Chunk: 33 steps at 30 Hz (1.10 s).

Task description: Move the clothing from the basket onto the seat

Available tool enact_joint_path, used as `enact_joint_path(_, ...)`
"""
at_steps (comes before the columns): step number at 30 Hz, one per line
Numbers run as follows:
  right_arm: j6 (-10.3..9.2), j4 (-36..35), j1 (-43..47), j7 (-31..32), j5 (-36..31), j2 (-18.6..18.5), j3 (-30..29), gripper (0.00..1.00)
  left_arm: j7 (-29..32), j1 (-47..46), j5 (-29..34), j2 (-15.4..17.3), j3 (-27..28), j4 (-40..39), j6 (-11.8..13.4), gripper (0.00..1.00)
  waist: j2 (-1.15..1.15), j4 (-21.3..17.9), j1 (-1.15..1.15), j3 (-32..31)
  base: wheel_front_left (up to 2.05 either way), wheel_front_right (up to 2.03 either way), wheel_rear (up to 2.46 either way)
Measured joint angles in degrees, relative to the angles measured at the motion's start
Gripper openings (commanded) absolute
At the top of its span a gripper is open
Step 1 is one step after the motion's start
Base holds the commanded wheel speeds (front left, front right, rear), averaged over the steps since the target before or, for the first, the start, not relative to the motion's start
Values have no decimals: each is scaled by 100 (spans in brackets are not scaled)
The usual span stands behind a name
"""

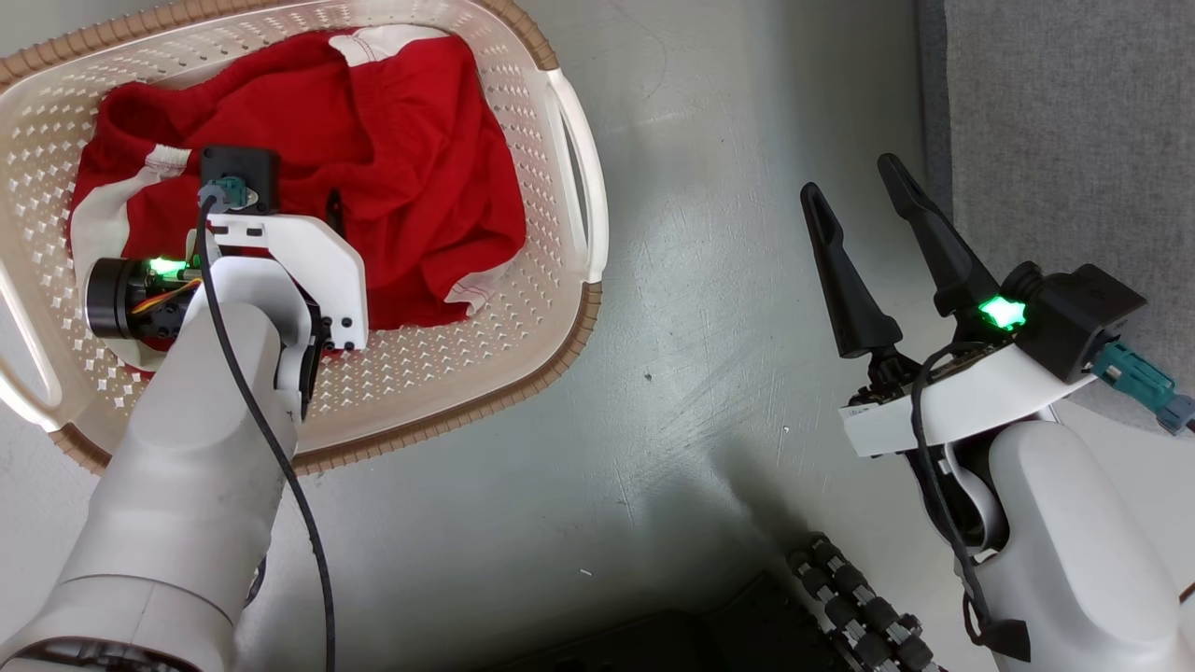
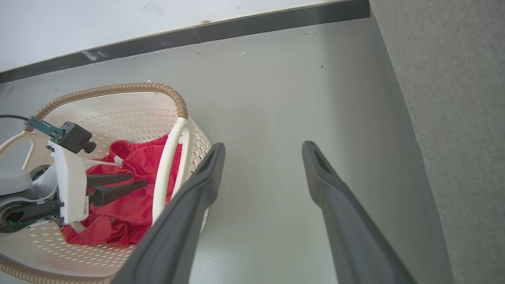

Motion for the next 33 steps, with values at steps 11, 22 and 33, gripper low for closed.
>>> enact_joint_path(11, 0, -4, 1, -1, 19, 1, 20, 100, -78, -13, -1, -9, -3, 170, -10, 100, 0, -13, 0, 27, 0, 0, 0)
enact_joint_path(22, 0, -4, 16, -1, 32, 1, 26, 100, -130, -65, -1, -23, -70, 286, -131, 100, 0, -59, 0, 66, 0, 0, 0)
enact_joint_path(33, 0, -53, 25, -1, 32, 1, 16, 100, -231, -97, 0, -32, -129, 410, -205, 100, 0, -103, 0, 111, 0, 0, 0)
